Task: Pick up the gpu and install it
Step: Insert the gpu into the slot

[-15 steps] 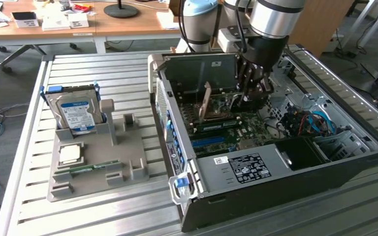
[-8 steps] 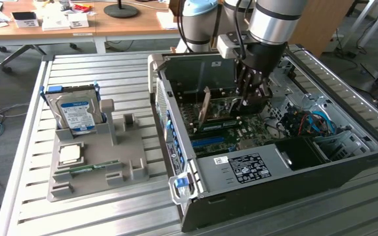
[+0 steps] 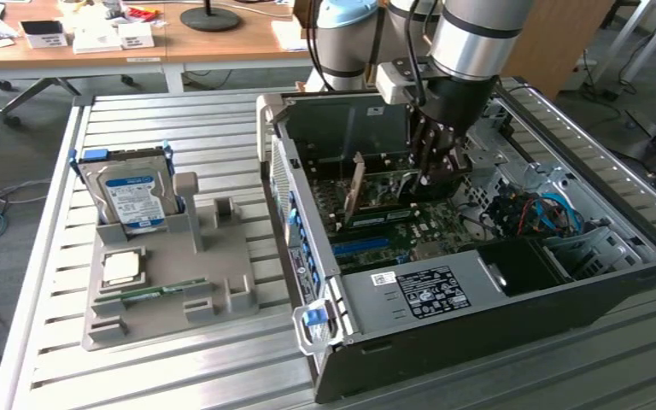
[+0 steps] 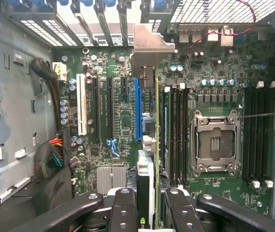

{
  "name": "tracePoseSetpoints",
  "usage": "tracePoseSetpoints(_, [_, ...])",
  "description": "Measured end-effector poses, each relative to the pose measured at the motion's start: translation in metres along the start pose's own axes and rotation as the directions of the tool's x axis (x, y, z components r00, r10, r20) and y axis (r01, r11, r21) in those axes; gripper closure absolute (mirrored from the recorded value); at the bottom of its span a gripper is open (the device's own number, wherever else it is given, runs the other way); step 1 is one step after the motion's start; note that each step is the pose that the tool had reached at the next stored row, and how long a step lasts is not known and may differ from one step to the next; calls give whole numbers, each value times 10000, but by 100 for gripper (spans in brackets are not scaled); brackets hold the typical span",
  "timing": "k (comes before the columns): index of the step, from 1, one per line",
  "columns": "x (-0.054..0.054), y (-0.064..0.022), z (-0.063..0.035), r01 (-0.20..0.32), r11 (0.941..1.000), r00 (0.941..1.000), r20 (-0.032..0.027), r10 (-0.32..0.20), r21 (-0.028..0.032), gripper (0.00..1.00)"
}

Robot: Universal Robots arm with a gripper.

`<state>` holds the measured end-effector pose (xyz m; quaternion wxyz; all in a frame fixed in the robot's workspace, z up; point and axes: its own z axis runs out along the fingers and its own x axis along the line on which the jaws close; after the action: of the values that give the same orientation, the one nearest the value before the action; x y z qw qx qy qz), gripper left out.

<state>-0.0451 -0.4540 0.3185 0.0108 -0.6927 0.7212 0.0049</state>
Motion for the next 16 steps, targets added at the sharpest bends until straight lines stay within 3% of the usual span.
tracePoseSetpoints(8, [2,5,98,0,10000,10000,1,0,1,73])
tracePoseSetpoints(16, [2,9,103,-3,10000,10000,1,3,0,73])
